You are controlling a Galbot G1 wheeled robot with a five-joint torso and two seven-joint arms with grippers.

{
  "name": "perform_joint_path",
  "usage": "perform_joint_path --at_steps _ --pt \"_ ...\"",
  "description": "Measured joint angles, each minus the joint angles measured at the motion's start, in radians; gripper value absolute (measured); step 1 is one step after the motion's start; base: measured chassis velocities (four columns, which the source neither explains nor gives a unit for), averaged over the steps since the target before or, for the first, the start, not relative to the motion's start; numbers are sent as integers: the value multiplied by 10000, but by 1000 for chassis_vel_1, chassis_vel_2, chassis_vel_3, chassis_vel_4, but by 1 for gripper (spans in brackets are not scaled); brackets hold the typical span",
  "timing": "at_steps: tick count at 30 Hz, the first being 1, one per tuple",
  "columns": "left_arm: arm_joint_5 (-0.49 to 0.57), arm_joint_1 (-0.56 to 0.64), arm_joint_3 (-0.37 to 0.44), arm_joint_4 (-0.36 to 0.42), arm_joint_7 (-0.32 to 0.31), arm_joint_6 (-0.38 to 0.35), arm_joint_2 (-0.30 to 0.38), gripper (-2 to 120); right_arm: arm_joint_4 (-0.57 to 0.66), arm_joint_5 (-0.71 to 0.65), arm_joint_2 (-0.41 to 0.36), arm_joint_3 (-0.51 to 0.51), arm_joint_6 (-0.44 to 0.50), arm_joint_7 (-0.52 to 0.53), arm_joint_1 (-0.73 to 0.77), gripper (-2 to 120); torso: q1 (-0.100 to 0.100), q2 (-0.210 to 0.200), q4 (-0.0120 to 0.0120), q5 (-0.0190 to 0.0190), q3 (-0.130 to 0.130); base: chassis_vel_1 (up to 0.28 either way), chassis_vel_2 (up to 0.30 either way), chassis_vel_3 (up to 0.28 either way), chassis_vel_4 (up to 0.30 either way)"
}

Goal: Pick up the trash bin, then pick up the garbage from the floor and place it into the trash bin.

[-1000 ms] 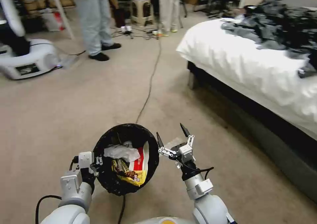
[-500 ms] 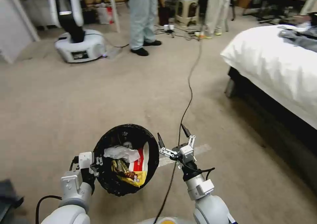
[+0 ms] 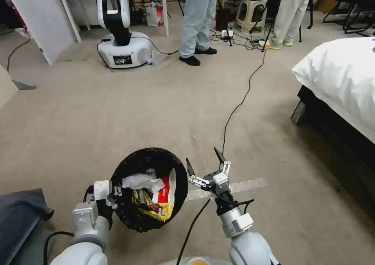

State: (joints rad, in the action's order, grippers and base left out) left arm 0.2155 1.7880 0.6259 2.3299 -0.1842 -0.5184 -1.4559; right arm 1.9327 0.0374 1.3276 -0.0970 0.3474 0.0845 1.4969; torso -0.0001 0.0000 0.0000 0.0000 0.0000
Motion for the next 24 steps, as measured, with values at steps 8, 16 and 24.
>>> perform_joint_path --at_steps 8,16,24 --pt "426 -258 279 -566 -191 -109 5 0 -3 27 6 -38 39 -5 44 100 0 0 0 0 0 0 0 0 0" --pt "2601 -705 332 -1057 -810 -1208 99 0 -104 66 42 -53 117 -23 86 100 1 1 1 0 0 0 0 0 0" --pt "4364 -1299 486 -1788 -1550 -1982 193 0 -184 110 71 -75 202 -65 173 100 0 1 1 4 -1 0 0 0 0"
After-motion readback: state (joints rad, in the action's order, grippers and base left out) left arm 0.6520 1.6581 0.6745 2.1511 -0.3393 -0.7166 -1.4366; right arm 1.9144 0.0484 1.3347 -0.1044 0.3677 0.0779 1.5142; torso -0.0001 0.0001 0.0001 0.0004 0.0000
